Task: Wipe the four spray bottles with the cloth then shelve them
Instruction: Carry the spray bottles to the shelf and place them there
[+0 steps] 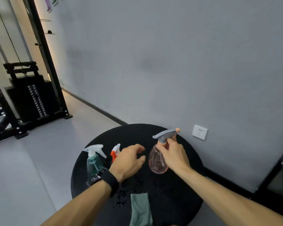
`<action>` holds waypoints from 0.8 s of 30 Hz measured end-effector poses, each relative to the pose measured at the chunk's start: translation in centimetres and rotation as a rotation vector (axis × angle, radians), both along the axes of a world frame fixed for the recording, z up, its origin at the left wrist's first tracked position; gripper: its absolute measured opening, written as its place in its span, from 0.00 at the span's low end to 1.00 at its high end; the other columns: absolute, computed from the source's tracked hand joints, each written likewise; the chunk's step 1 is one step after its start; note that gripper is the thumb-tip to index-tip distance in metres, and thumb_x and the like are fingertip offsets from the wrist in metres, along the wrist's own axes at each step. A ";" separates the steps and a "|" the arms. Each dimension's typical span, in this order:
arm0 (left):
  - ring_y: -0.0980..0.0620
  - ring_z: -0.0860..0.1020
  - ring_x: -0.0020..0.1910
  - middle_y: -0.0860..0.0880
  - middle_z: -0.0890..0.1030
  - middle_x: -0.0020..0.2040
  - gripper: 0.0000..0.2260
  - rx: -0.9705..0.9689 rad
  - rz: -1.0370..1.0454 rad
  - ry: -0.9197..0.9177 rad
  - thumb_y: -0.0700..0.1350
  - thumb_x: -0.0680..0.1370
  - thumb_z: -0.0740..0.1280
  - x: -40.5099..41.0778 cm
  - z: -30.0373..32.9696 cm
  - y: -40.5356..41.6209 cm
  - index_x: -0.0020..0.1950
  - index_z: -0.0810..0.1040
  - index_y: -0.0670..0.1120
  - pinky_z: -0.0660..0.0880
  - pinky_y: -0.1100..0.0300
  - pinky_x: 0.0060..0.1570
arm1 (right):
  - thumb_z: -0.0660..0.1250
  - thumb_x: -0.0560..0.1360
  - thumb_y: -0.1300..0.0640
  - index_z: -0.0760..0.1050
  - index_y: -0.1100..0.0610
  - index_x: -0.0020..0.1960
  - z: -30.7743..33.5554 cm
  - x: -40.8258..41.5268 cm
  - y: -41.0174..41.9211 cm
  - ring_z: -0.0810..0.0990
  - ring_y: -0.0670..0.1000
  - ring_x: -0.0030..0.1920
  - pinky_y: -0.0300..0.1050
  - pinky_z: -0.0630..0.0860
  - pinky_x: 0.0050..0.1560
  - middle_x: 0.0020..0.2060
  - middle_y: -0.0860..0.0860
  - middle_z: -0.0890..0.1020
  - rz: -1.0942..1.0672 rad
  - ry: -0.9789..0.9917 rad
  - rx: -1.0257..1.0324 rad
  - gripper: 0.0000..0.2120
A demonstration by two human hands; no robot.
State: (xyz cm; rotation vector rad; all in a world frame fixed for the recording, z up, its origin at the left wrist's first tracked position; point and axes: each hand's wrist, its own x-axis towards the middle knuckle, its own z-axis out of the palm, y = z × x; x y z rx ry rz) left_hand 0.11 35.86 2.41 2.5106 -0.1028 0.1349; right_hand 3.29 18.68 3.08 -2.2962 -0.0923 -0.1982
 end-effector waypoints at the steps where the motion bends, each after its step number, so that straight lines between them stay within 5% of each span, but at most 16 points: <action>1: 0.55 0.79 0.59 0.52 0.80 0.64 0.16 0.004 -0.004 -0.017 0.49 0.80 0.65 -0.3 0.7 -0.5 0.68 0.76 0.49 0.74 0.60 0.62 | 0.64 0.78 0.46 0.74 0.51 0.60 0.6 -0.5 -0.6 0.80 0.57 0.56 0.51 0.78 0.53 0.57 0.52 0.80 -0.003 -0.011 -0.006 0.13; 5: 0.54 0.78 0.61 0.52 0.79 0.65 0.17 0.016 -0.032 -0.065 0.49 0.80 0.66 -1.5 3.7 -2.6 0.68 0.75 0.49 0.74 0.59 0.62 | 0.65 0.78 0.46 0.75 0.52 0.56 3.0 -2.3 -2.8 0.80 0.56 0.55 0.45 0.74 0.46 0.55 0.51 0.80 -0.022 -0.055 -0.036 0.11; 15: 0.52 0.78 0.61 0.51 0.79 0.65 0.17 0.045 -0.097 -0.168 0.48 0.79 0.67 -3.9 8.9 -7.1 0.68 0.75 0.49 0.75 0.56 0.63 | 0.65 0.77 0.45 0.75 0.50 0.56 7.1 -6.3 -7.2 0.81 0.54 0.52 0.52 0.79 0.50 0.51 0.49 0.81 -0.056 -0.140 -0.053 0.12; 24: 0.54 0.79 0.59 0.51 0.80 0.64 0.16 0.067 -0.209 -0.205 0.48 0.79 0.66 -5.1 11.0 -12.7 0.67 0.76 0.49 0.75 0.61 0.60 | 0.63 0.79 0.47 0.76 0.54 0.58 9.0 -9.8 -12.4 0.80 0.54 0.52 0.45 0.76 0.47 0.51 0.50 0.80 -0.110 -0.175 -0.082 0.13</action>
